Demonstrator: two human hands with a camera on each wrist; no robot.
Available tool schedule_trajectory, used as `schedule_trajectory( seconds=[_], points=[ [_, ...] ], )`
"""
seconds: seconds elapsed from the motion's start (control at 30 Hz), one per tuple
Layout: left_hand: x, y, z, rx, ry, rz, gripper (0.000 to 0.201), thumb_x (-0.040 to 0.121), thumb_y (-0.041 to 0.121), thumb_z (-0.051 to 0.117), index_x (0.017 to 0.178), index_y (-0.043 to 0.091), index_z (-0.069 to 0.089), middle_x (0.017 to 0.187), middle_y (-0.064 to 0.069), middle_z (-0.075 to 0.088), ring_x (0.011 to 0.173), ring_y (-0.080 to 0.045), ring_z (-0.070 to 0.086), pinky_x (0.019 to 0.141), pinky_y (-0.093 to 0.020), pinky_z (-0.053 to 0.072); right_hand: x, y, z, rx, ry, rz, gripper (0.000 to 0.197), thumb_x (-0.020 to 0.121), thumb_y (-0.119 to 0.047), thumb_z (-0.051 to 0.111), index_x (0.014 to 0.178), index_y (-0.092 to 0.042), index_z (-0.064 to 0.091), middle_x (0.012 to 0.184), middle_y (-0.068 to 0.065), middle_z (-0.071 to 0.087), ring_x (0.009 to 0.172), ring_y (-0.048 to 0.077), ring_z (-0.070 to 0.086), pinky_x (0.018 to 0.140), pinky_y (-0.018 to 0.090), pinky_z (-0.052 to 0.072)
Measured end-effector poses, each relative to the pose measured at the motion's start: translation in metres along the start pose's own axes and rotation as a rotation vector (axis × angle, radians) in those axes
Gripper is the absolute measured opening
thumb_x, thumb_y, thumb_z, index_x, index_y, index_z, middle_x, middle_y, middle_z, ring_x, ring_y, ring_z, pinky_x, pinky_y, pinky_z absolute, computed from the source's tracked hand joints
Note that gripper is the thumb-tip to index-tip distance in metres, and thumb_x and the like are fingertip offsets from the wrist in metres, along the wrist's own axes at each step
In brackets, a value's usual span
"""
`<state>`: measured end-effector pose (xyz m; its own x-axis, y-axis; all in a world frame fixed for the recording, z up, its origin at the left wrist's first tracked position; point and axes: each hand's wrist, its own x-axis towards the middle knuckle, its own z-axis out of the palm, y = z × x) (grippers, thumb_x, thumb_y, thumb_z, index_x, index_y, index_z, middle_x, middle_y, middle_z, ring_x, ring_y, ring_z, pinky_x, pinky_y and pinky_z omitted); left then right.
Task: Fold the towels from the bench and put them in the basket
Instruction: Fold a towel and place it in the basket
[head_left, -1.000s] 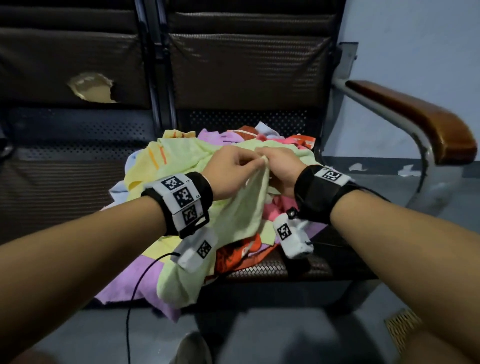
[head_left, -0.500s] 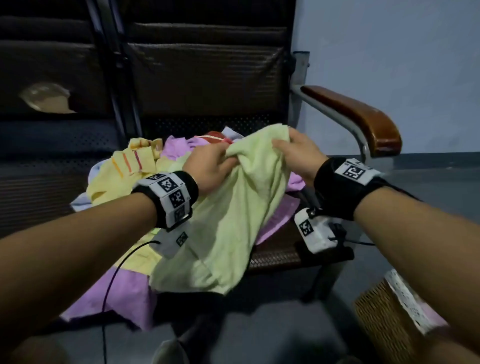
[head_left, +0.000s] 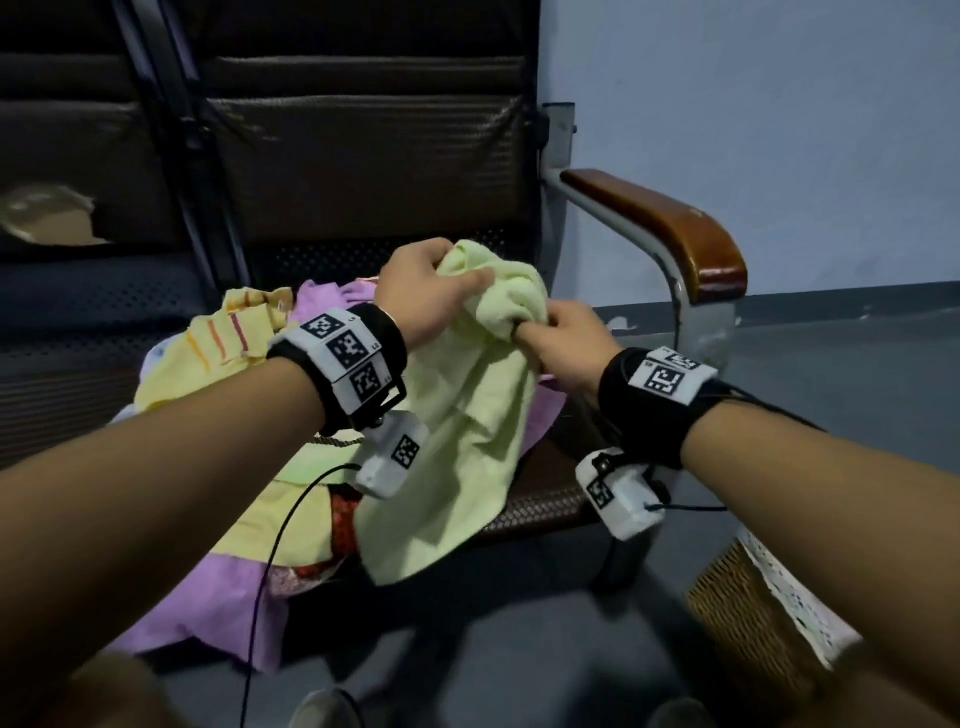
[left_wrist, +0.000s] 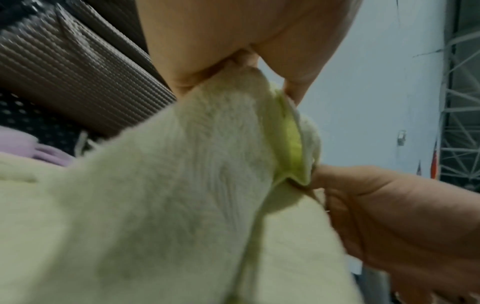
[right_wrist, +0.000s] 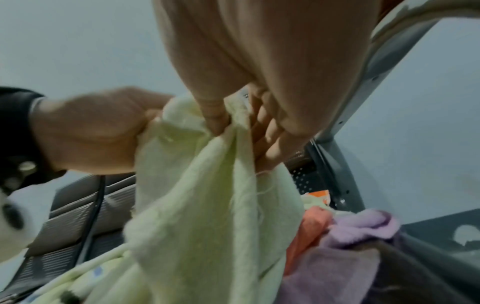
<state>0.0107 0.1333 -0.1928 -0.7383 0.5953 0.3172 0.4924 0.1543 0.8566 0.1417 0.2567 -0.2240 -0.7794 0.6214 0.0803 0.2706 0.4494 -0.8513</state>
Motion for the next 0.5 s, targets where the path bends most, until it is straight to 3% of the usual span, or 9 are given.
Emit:
schedule_trajectory(
  seconds=[0.07, 0.13, 0.2, 0.27, 0.33, 0.4, 0.5],
  points=[
    [0.001, -0.007, -0.011, -0.012, 0.017, -0.008, 0.03, 0.079, 0.043, 0.079, 0.07, 0.021, 0.061, 0.064, 0.01, 0.059, 0.062, -0.009, 0.058, 0.061, -0.029, 0.047, 0.003, 0.002, -0.009, -0.033, 0.061, -0.02, 0.013, 0.082, -0.018, 0.066, 0.094, -0.022, 0.062, 0.085, 0.001, 0.072, 0.082, 0.024, 0.07, 0.076, 0.042, 0.06],
    [-0.001, -0.011, -0.021, -0.091, -0.007, -0.016, 0.033, 0.078, 0.046, 0.08, 0.071, 0.019, 0.062, 0.065, 0.007, 0.062, 0.063, -0.009, 0.061, 0.058, -0.027, 0.048, 0.0, 0.003, -0.008, -0.088, -0.032, -0.061, 0.021, 0.081, -0.016, 0.07, 0.094, -0.025, 0.056, 0.078, -0.006, 0.07, 0.074, 0.017, 0.069, 0.065, 0.031, 0.057],
    [-0.003, -0.01, -0.023, -0.164, -0.066, -0.036, 0.031, 0.076, 0.047, 0.082, 0.074, 0.02, 0.066, 0.064, 0.009, 0.066, 0.06, -0.006, 0.065, 0.053, -0.022, 0.049, -0.006, 0.002, -0.002, -0.115, -0.165, -0.1, 0.025, 0.083, -0.02, 0.071, 0.104, -0.029, 0.062, 0.088, -0.007, 0.072, 0.083, 0.012, 0.07, 0.073, 0.03, 0.057],
    [-0.004, -0.01, -0.023, -0.163, -0.118, -0.045, 0.027, 0.079, 0.044, 0.081, 0.077, 0.02, 0.069, 0.068, 0.007, 0.068, 0.063, -0.009, 0.066, 0.055, -0.024, 0.051, -0.006, 0.001, 0.006, -0.115, -0.201, -0.135, 0.021, 0.088, -0.021, 0.065, 0.108, -0.027, 0.068, 0.101, -0.005, 0.073, 0.094, 0.014, 0.069, 0.084, 0.035, 0.057],
    [-0.004, -0.013, -0.023, -0.124, -0.119, -0.045, 0.026, 0.085, 0.041, 0.074, 0.079, 0.016, 0.069, 0.071, 0.002, 0.065, 0.067, -0.013, 0.063, 0.061, -0.029, 0.051, -0.003, -0.003, 0.008, -0.072, -0.17, -0.116, 0.018, 0.092, -0.02, 0.055, 0.098, -0.025, 0.072, 0.1, -0.002, 0.073, 0.094, 0.016, 0.069, 0.086, 0.038, 0.057],
    [-0.003, -0.019, -0.026, -0.072, -0.063, -0.077, 0.025, 0.09, 0.036, 0.067, 0.074, 0.017, 0.064, 0.072, 0.0, 0.06, 0.069, -0.014, 0.058, 0.066, -0.03, 0.047, 0.003, -0.004, 0.007, 0.048, -0.103, -0.048, 0.03, 0.091, -0.016, 0.046, 0.087, -0.031, 0.072, 0.094, -0.004, 0.074, 0.091, 0.016, 0.069, 0.082, 0.036, 0.058],
    [0.0, -0.028, -0.034, -0.02, 0.053, -0.116, 0.026, 0.088, 0.025, 0.063, 0.065, 0.02, 0.052, 0.064, 0.005, 0.051, 0.064, -0.012, 0.05, 0.058, -0.024, 0.039, 0.008, -0.002, -0.001, 0.126, 0.03, 0.017, 0.05, 0.086, -0.005, 0.04, 0.067, -0.038, 0.071, 0.068, -0.014, 0.069, 0.072, 0.007, 0.065, 0.061, 0.019, 0.05]
  ],
)
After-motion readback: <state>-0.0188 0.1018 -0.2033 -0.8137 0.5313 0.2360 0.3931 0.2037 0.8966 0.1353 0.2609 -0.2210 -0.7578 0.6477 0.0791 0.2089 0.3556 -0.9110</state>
